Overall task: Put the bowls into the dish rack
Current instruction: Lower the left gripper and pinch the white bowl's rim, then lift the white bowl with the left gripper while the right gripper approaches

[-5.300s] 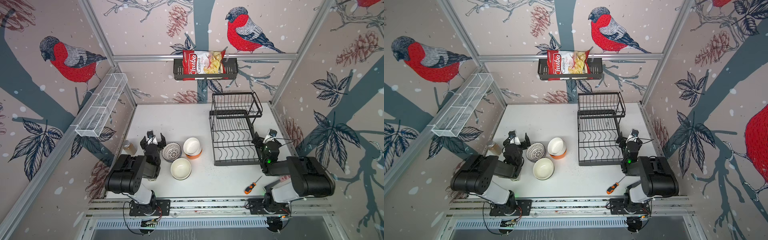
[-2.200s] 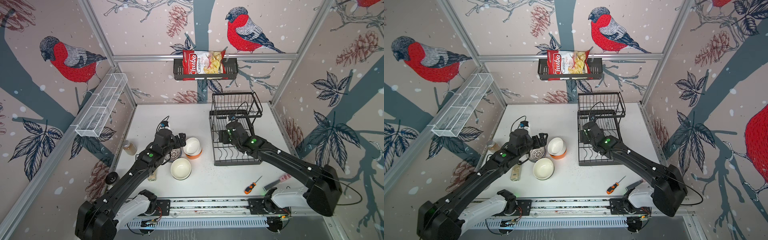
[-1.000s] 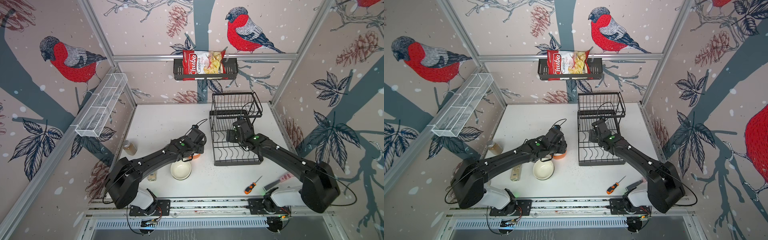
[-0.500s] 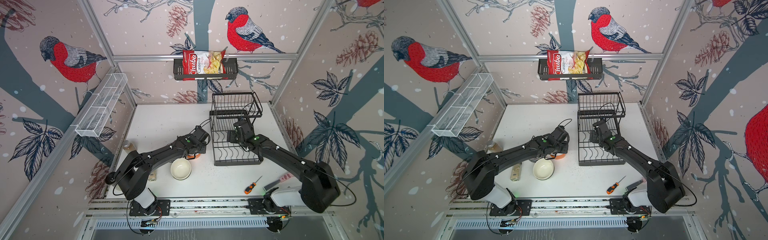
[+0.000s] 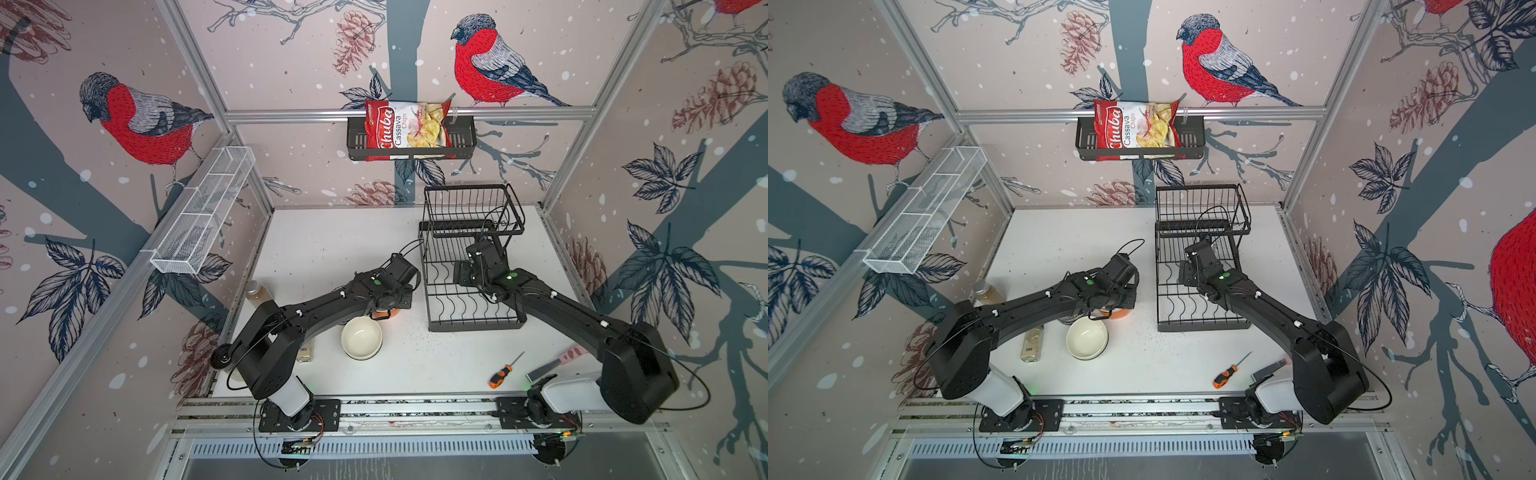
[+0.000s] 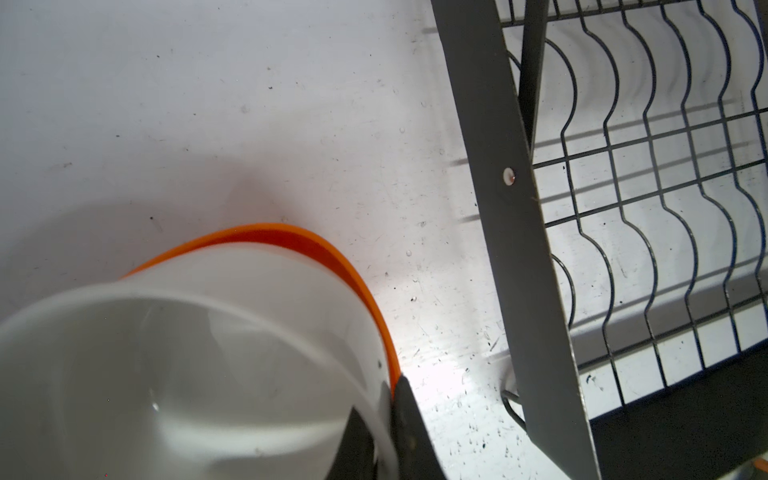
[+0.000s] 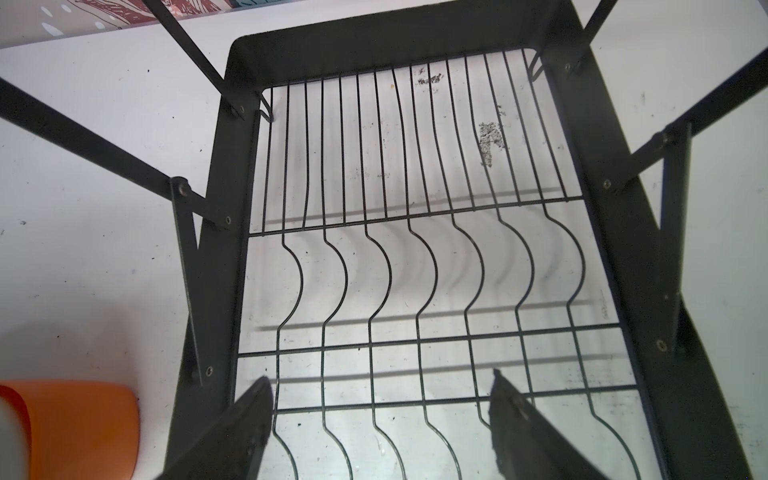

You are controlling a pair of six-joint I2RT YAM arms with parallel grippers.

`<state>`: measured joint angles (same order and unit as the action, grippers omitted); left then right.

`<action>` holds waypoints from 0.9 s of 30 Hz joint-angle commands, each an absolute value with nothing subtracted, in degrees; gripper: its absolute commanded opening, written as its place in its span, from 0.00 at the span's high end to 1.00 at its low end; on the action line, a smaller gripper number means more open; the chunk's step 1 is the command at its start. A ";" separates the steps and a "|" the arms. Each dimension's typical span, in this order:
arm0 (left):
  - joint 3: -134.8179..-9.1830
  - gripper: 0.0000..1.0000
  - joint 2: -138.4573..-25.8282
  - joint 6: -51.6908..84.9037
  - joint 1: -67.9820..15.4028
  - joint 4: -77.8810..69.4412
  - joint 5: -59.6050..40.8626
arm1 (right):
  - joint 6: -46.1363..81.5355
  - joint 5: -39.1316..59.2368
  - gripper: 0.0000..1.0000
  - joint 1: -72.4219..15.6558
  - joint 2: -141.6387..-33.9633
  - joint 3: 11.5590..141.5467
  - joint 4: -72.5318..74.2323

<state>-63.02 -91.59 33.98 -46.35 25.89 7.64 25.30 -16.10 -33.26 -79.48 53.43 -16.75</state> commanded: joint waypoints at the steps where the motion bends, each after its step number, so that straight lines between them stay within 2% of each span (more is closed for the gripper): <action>1: -63.20 1.00 -91.32 32.70 -46.41 25.58 8.57 | 24.80 -16.27 0.18 -33.28 -79.18 53.44 -16.26; 20: -64.35 1.00 -85.95 29.00 -46.48 25.67 10.06 | 24.17 -14.11 0.18 -33.21 -79.01 53.57 -15.12; 27: -61.33 1.00 -81.84 25.05 -46.44 20.03 5.75 | 23.59 -10.80 0.18 -33.14 -78.32 54.39 -15.17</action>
<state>-62.22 -83.24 28.36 -46.39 24.75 7.66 24.14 -12.93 -33.23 -78.87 53.84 -16.32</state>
